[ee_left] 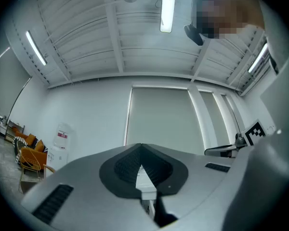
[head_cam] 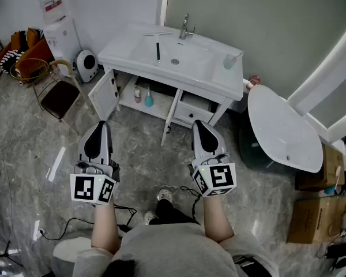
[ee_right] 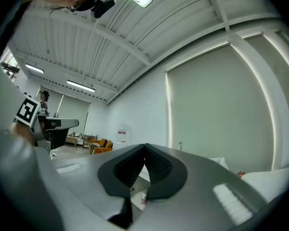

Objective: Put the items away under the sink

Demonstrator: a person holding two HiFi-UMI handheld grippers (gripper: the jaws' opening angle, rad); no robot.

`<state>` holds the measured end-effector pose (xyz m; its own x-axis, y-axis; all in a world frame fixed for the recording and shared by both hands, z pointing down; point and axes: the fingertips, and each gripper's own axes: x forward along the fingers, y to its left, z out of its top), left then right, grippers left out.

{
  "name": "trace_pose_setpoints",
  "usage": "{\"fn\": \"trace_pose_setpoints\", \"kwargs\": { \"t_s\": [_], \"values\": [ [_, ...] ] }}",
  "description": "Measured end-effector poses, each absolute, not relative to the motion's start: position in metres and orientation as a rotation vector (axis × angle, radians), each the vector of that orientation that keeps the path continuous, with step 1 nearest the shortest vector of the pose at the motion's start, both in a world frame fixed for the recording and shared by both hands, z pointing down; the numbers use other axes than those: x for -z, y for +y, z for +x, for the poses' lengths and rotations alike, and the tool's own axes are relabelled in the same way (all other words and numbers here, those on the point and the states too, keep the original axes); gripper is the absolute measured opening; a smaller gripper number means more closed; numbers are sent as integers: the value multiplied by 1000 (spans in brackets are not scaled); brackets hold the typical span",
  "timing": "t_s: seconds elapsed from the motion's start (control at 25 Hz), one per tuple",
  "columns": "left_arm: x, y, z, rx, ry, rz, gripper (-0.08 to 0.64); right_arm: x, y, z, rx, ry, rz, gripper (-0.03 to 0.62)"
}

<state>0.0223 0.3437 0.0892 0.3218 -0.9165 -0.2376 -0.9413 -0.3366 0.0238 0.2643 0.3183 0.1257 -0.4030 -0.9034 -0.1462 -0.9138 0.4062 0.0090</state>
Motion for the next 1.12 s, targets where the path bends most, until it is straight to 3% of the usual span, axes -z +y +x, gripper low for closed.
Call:
{"fn": "trace_pose_setpoints", "kwargs": {
  "t_s": [1.12],
  "values": [
    [-71, 256, 49, -329, 1748, -2365, -2, -112, 213, 285, -130, 2538, -1514, 11]
  ]
}}
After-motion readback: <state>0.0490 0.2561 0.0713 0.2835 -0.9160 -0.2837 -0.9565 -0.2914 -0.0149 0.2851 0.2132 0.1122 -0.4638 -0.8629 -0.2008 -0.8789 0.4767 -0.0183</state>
